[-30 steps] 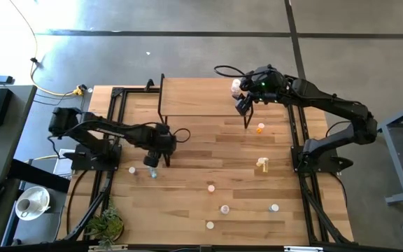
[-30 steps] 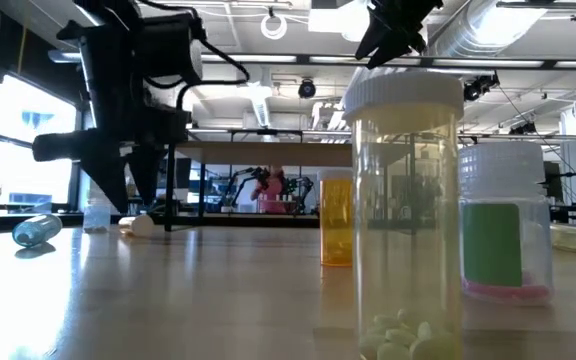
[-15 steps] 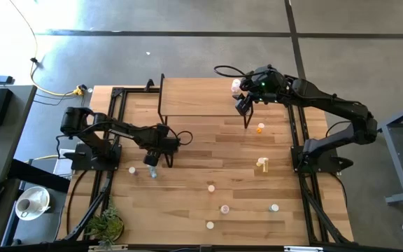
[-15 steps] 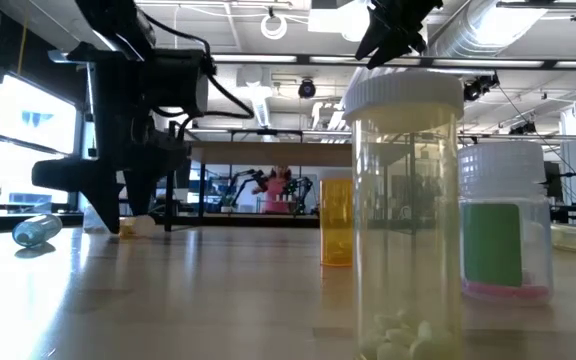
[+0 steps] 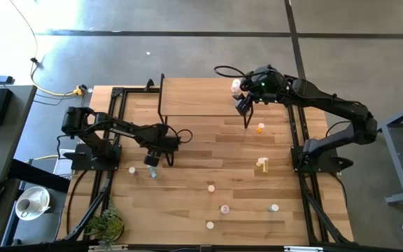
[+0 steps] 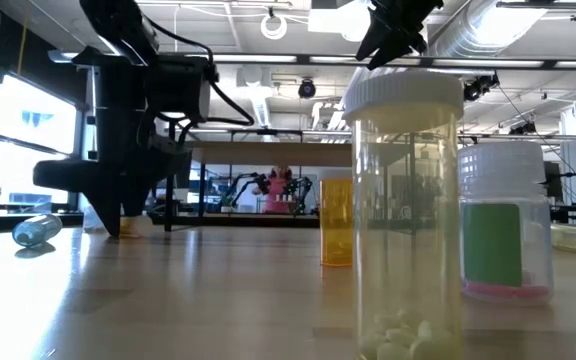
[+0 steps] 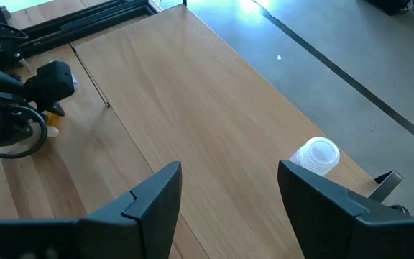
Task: Pick and place medicine bottles onto shelf by color
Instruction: Put the middle left orange pill bottle on the shelf
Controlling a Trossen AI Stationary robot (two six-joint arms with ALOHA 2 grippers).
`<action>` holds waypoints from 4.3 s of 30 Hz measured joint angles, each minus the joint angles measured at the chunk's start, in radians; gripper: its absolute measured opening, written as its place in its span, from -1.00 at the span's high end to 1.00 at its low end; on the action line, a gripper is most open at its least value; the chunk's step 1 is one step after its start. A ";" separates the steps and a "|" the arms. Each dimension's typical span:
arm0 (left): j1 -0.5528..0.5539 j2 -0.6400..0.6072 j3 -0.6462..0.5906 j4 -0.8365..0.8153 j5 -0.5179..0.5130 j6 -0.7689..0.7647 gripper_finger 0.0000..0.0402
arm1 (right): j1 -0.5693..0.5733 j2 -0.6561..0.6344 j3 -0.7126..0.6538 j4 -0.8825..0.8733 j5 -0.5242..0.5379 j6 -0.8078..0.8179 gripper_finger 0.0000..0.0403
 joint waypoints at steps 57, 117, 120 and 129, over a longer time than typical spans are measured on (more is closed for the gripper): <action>0.159 -0.213 0.026 1.142 0.245 -0.122 0.60 | 0.177 0.171 0.001 0.362 -0.300 -0.394 -0.10; 0.158 -0.226 0.026 1.199 0.197 -0.134 0.15 | 0.175 0.205 0.000 0.378 -0.220 -0.378 0.47; 0.163 -0.268 0.026 1.154 0.139 -0.100 0.08 | 0.174 0.205 0.000 0.394 -0.172 -0.378 0.47; 0.178 -0.431 0.026 0.950 0.139 -0.081 0.05 | 0.125 0.205 0.031 0.429 -0.135 -0.385 0.47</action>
